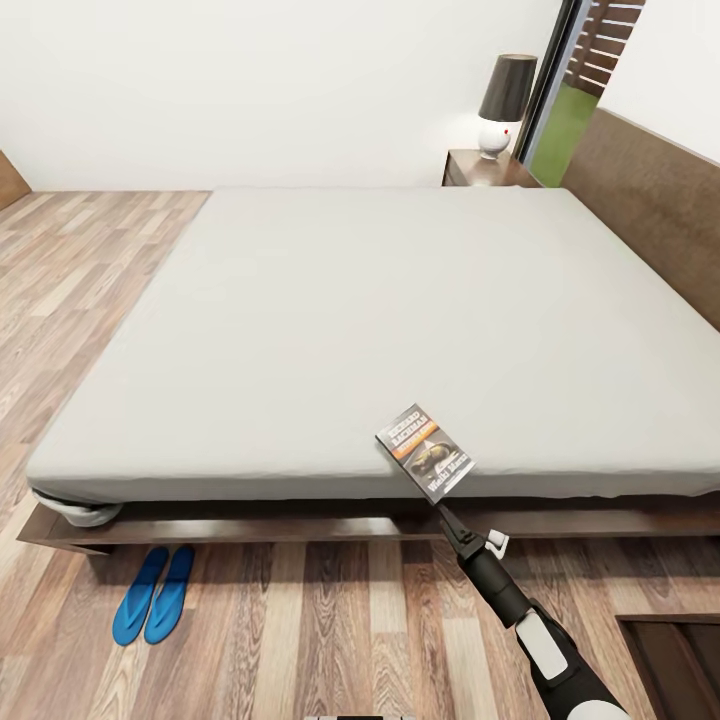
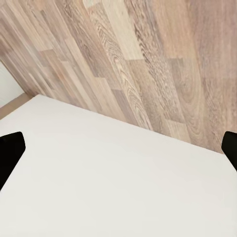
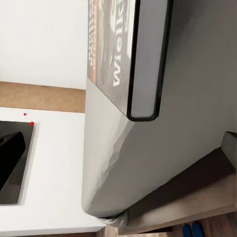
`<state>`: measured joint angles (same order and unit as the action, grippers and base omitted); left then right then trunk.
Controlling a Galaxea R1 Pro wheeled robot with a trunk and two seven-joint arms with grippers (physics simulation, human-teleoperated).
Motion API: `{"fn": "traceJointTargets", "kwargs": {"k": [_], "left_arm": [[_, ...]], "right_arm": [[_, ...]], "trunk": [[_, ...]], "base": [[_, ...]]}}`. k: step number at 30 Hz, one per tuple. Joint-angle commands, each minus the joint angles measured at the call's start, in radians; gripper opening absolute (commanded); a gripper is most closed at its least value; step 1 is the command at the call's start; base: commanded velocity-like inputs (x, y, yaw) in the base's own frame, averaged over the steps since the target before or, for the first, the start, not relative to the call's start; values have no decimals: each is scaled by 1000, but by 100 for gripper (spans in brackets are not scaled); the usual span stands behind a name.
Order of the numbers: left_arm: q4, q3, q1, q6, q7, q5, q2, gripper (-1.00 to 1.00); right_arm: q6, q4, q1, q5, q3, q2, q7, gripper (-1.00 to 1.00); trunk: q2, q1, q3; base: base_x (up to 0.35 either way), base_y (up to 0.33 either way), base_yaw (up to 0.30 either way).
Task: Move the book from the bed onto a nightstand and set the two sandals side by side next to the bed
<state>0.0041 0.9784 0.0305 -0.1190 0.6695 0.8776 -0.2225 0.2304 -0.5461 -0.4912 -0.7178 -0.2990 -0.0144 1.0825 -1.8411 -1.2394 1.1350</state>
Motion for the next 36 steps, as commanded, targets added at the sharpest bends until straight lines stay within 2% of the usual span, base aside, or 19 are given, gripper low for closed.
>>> {"fn": "traceJointTargets", "kwargs": {"k": [1, 19, 36], "left_arm": [[0, 7, 0, -5, 0, 11, 0, 100], [0, 11, 0, -7, -1, 9, 0, 100], [1, 13, 0, -8, -1, 9, 0, 100]], "right_arm": [[10, 0, -1, -2, -5, -1, 4, 100], [11, 5, -1, -2, -6, 10, 4, 100], [11, 15, -1, -2, -23, 17, 6, 100]], "trunk": [[0, 0, 1], [0, 0, 1], [0, 0, 1]], "base": [[5, 0, 0], [48, 0, 0], [6, 0, 0]]}}
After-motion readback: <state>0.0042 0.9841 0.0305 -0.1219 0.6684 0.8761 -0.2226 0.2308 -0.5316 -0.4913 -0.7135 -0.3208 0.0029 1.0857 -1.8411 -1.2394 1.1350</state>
